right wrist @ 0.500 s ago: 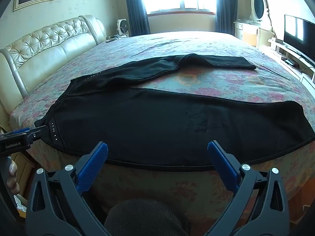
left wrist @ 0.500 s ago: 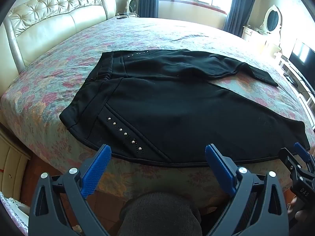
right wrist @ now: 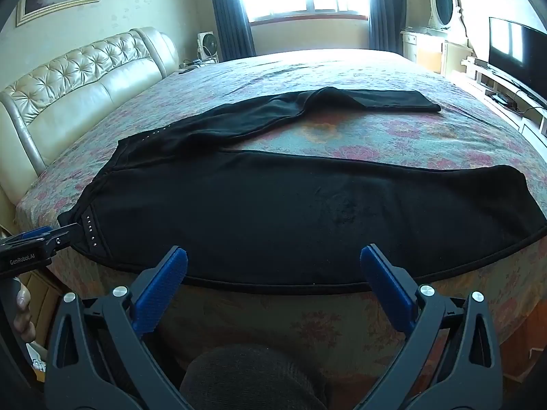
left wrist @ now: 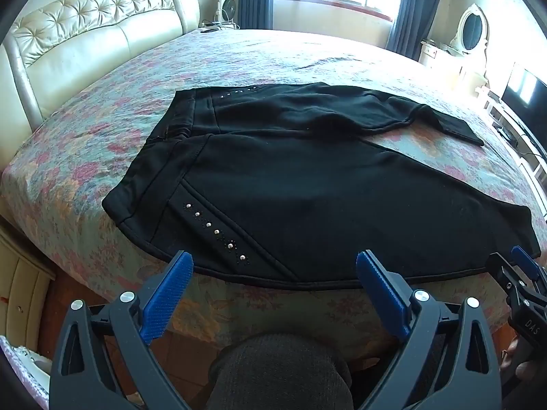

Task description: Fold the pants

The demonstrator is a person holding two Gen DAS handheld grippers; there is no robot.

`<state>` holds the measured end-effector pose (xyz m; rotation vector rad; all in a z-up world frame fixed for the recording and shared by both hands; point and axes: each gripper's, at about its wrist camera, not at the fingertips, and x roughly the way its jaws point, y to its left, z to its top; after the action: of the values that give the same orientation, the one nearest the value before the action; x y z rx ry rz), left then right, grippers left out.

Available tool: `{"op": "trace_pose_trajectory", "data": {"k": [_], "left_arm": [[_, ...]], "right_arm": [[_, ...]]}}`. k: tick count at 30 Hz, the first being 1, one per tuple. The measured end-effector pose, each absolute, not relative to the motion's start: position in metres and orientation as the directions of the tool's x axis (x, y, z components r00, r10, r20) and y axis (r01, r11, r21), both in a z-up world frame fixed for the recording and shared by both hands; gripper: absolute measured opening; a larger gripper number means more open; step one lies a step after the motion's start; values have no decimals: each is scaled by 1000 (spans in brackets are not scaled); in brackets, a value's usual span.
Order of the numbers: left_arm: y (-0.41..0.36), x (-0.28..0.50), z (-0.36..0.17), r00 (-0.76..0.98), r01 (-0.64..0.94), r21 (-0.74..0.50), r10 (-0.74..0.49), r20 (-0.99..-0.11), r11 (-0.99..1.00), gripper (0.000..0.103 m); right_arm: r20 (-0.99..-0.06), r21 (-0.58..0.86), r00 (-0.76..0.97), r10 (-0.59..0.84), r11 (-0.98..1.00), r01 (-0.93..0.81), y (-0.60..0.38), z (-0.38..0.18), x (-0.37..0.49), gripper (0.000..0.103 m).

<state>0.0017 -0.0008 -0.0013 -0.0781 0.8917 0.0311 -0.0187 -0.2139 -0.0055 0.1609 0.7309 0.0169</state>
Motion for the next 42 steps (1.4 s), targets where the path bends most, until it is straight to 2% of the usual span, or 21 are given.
{"op": "trace_pose_trajectory", "data": {"k": [42], "left_arm": [[-3, 2, -11, 601, -58, -45, -1, -799, 997, 96]], "right_arm": [[-688, 169, 721, 76, 984, 57, -218, -14, -18, 101]]}}
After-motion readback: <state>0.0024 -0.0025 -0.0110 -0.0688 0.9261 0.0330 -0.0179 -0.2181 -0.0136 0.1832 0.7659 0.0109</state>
